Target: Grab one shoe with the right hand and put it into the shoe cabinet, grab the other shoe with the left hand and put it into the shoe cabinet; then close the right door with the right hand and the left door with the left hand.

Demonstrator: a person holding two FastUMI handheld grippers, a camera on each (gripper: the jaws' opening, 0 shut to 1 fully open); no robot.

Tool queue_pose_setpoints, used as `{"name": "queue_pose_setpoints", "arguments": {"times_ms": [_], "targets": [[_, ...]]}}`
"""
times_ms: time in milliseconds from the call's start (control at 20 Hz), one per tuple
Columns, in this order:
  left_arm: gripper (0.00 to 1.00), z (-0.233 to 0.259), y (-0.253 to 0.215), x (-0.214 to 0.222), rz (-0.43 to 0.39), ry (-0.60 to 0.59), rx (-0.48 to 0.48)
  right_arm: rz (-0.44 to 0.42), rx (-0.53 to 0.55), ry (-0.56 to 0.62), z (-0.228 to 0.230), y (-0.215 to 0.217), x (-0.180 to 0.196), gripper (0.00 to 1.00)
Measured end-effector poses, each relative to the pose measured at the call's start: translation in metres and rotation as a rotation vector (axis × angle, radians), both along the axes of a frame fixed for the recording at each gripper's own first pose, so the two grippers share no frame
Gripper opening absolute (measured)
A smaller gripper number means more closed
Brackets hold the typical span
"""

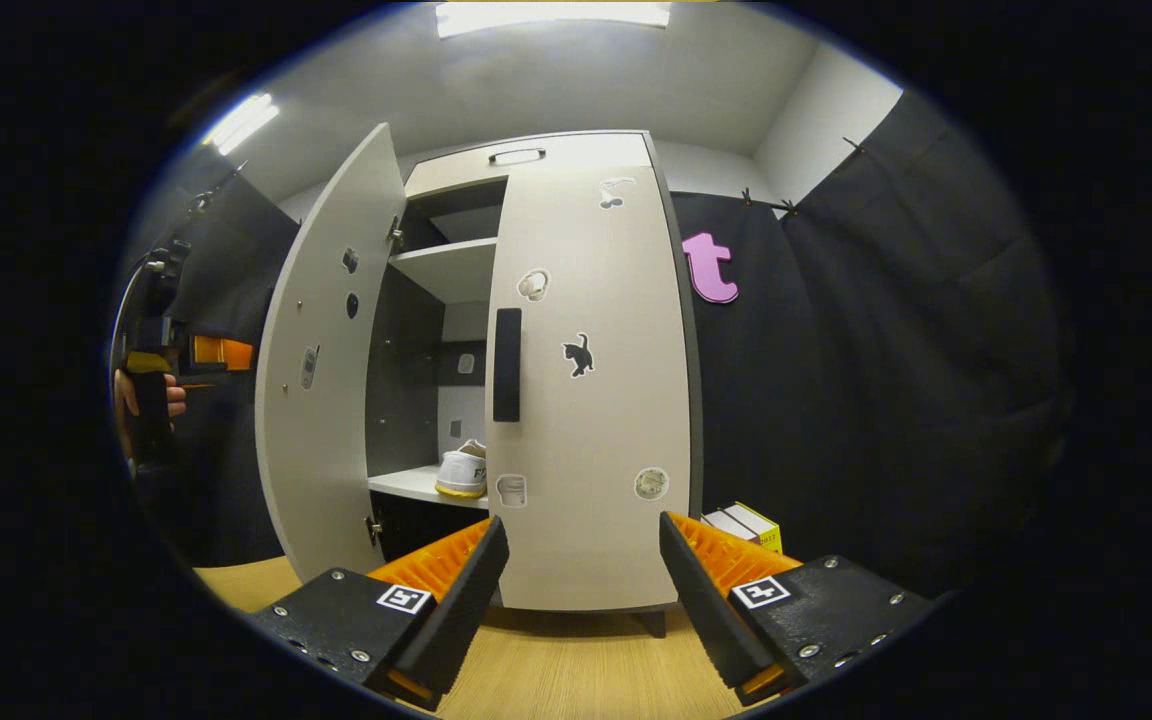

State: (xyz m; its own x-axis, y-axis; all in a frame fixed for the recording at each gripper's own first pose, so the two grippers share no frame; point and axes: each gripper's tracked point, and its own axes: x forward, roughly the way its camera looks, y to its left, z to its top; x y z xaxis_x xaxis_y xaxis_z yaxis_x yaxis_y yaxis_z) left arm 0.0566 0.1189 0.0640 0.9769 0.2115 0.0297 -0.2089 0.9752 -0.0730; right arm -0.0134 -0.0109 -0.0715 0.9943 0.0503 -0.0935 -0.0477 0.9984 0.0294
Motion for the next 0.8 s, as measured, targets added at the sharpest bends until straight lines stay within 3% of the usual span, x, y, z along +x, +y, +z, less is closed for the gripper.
{"name": "queue_pose_setpoints", "arguments": {"times_ms": [50, 100, 250, 350, 550, 650, 800], "targets": [[0.89, -0.001, -0.012, 0.005, -0.033, 0.0, -0.003, -0.01, -0.001, 0.0, 0.001, -0.004, -0.002, 0.94], [0.99, -0.003, -0.024, 0.011, -0.066, 0.003, -0.006, -0.019, 0.0, -0.001, 0.002, -0.007, -0.003, 0.94], [0.99, -0.009, -0.053, 0.029, -0.158, 0.017, -0.016, -0.041, -0.003, 0.004, 0.004, -0.016, -0.007, 0.94], [0.95, -0.004, -0.059, 0.033, -0.177, 0.006, -0.033, -0.052, -0.009, -0.001, 0.008, -0.019, -0.007, 0.94], [0.99, -0.003, -0.08, 0.043, -0.228, 0.0, -0.034, -0.063, -0.026, -0.014, 0.014, -0.022, -0.007, 0.93], [0.91, -0.011, -0.096, 0.052, -0.267, 0.02, -0.046, -0.062, -0.025, -0.01, 0.015, -0.021, -0.008, 0.93], [0.95, -0.022, -0.119, 0.067, -0.314, 0.043, -0.055, -0.069, -0.024, -0.01, 0.017, -0.024, -0.011, 0.93]]}}
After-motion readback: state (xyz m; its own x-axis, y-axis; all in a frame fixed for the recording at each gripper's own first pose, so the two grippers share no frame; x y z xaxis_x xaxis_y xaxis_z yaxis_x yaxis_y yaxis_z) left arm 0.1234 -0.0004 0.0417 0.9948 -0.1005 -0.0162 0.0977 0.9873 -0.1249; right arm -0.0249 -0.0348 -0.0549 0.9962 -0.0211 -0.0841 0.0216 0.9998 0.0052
